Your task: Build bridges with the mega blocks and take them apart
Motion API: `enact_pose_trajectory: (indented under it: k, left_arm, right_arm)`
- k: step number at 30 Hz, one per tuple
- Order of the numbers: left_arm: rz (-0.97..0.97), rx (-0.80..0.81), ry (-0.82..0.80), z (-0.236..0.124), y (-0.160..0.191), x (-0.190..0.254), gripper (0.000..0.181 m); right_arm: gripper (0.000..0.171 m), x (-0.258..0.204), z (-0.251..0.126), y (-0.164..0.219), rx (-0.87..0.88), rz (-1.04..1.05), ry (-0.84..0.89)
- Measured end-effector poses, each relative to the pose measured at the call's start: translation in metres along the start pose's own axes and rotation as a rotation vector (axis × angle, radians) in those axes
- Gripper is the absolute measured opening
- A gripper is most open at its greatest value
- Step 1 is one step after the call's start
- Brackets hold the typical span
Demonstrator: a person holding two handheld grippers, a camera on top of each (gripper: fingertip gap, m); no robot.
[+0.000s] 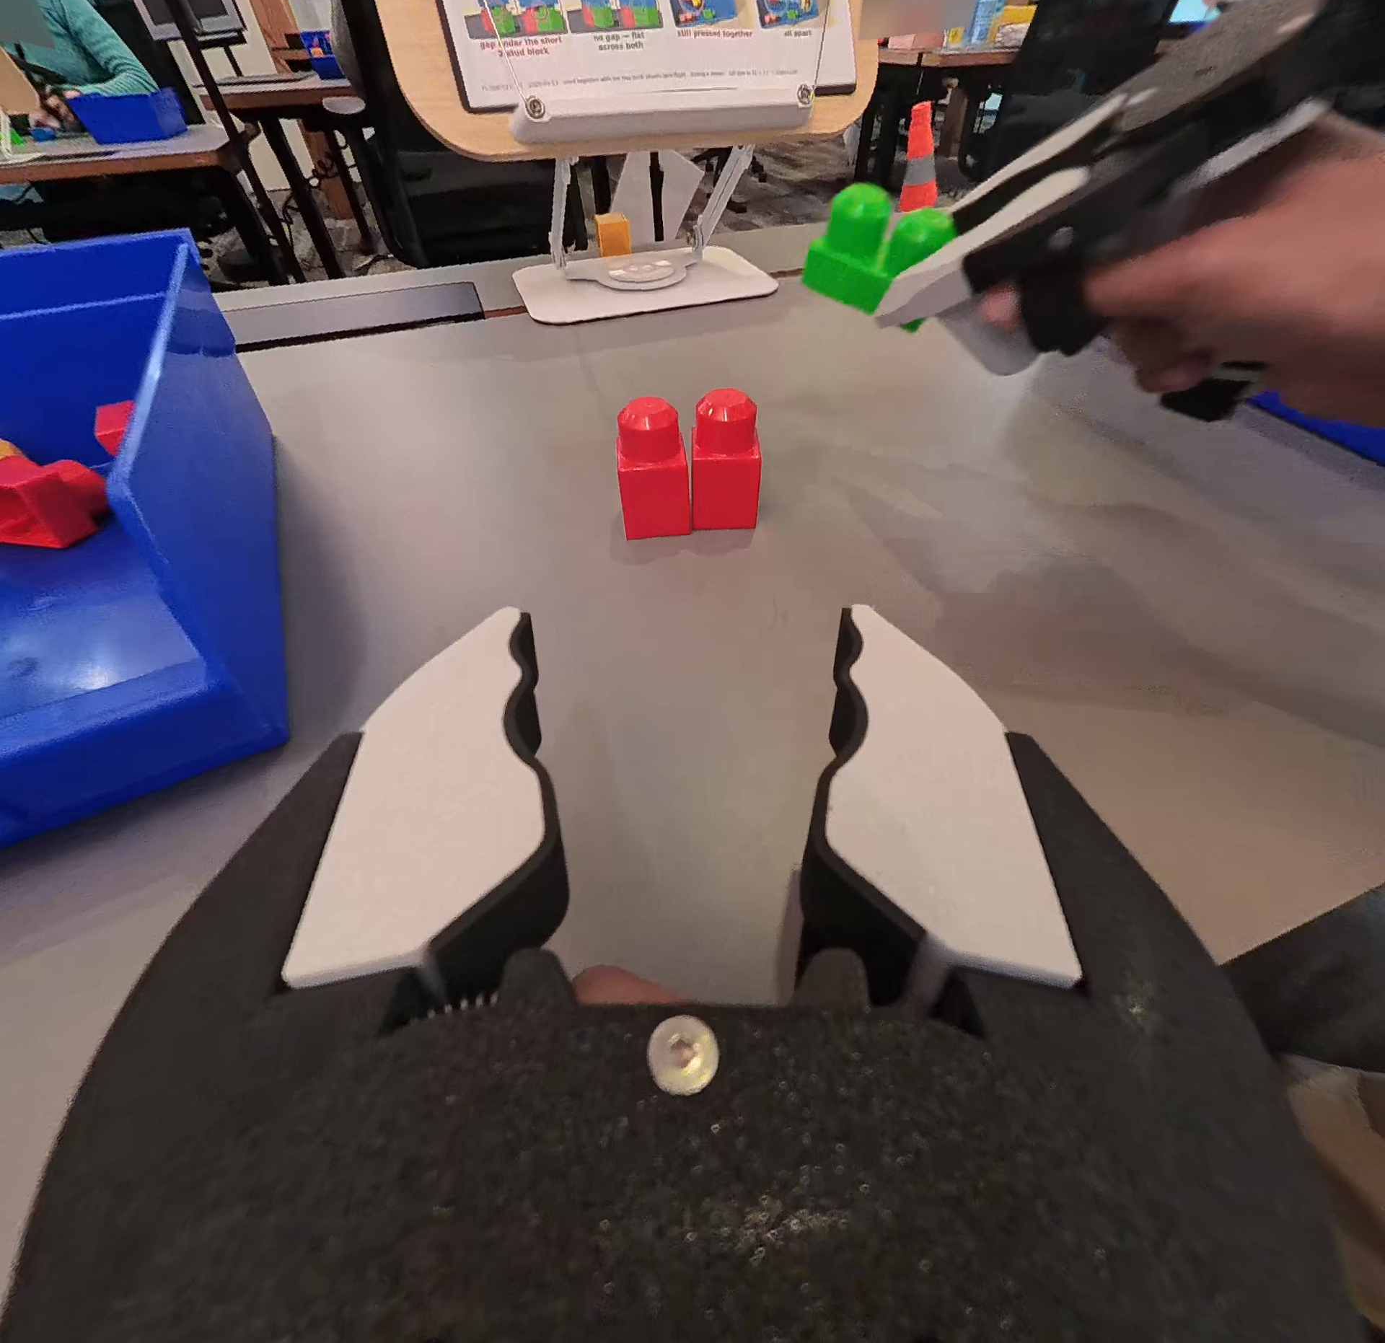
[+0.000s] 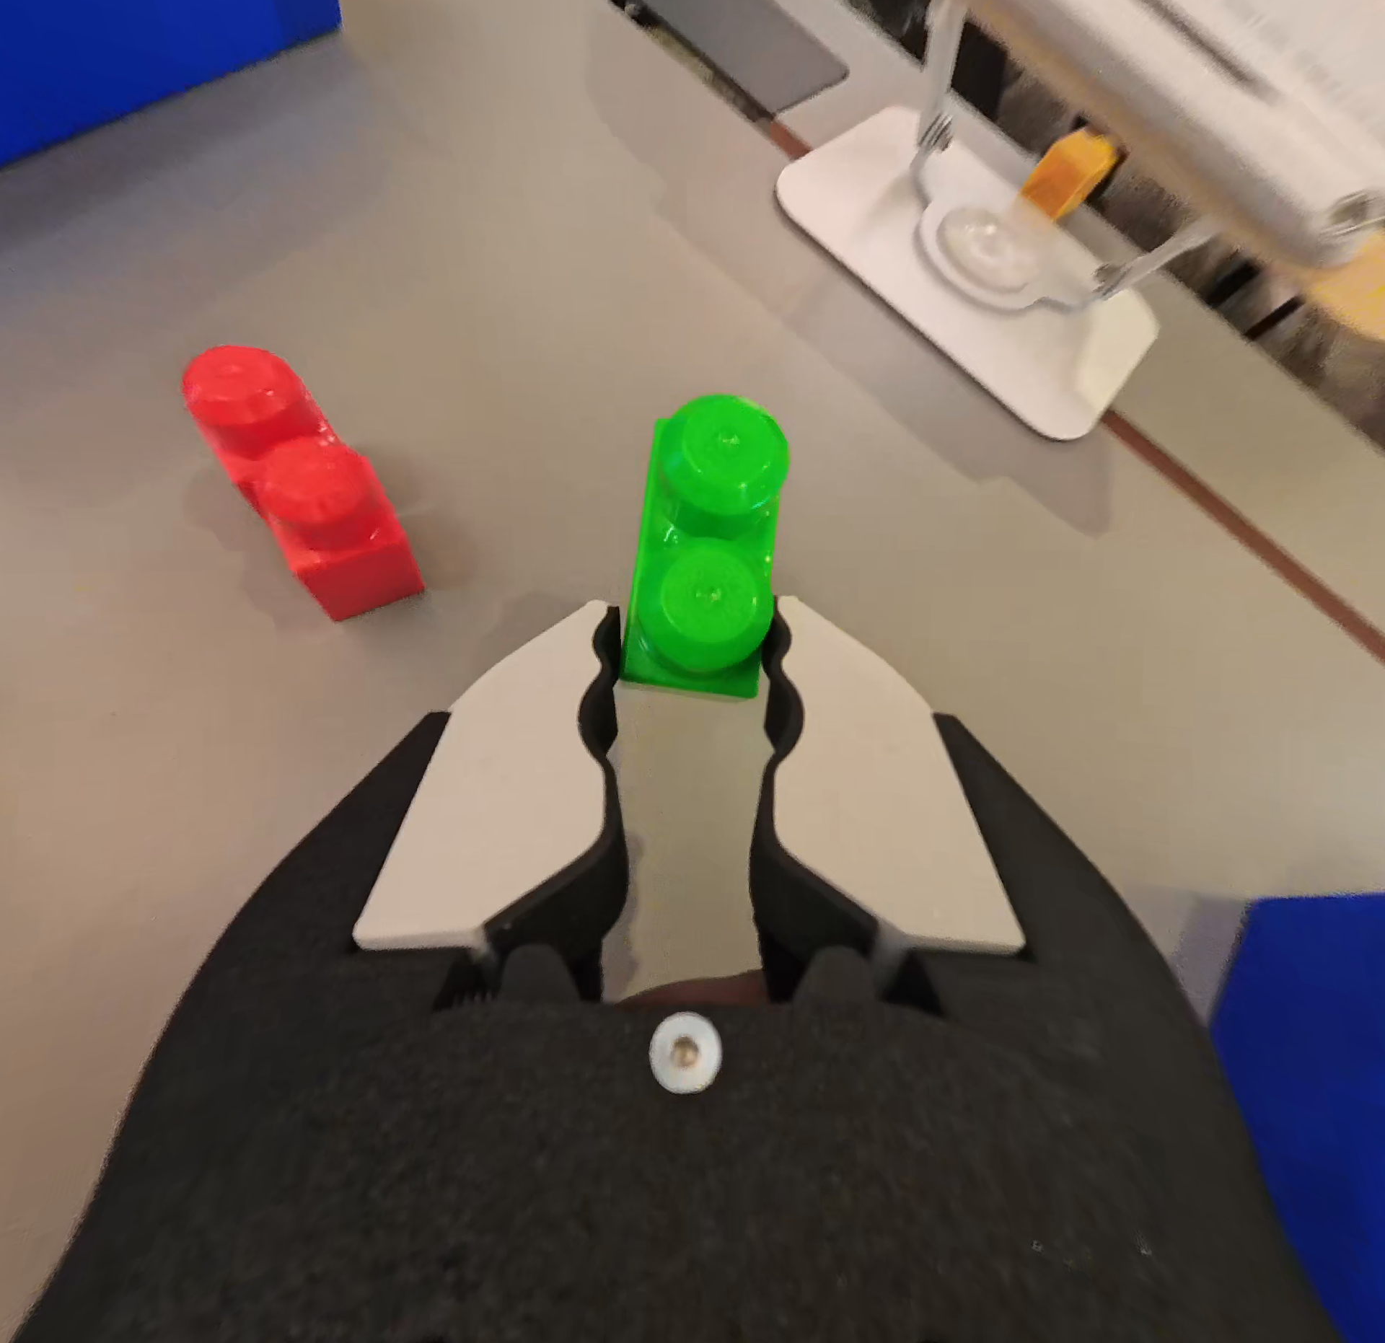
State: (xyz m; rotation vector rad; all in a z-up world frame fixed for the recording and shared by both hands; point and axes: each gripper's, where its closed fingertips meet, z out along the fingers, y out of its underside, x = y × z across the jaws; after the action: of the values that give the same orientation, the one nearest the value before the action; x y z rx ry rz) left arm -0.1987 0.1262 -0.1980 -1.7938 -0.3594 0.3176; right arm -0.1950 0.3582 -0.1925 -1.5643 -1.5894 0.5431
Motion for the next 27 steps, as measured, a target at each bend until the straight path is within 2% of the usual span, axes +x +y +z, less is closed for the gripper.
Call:
enact_pose_trajectory:
  k: [6, 12, 19, 24, 27]
  left_arm:
    - [0.037, 0.03, -0.023, -0.002, -0.014, 0.0, 0.076]
    - [-0.03, 0.071, -0.043, 0.004, -0.027, -0.006, 0.076]
    - [-0.01, 0.045, -0.112, 0.013, -0.024, -0.02, 0.076]
    - [-0.012, 0.045, -0.112, 0.013, -0.023, -0.022, 0.075]
    - [0.002, 0.042, -0.114, 0.013, -0.022, -0.022, 0.075]
  right_arm:
    - [0.036, -0.012, -0.068, 0.015, 0.17, 0.03, 0.054]
    - [0.036, -0.025, -0.107, 0.049, 0.285, 0.136, 0.138]
    - [0.036, -0.023, -0.123, 0.072, 0.307, 0.179, 0.182]
    - [0.036, -0.021, -0.12, 0.069, 0.293, 0.175, 0.141]
    - [0.036, -0.021, -0.11, 0.05, 0.273, 0.109, 0.053]
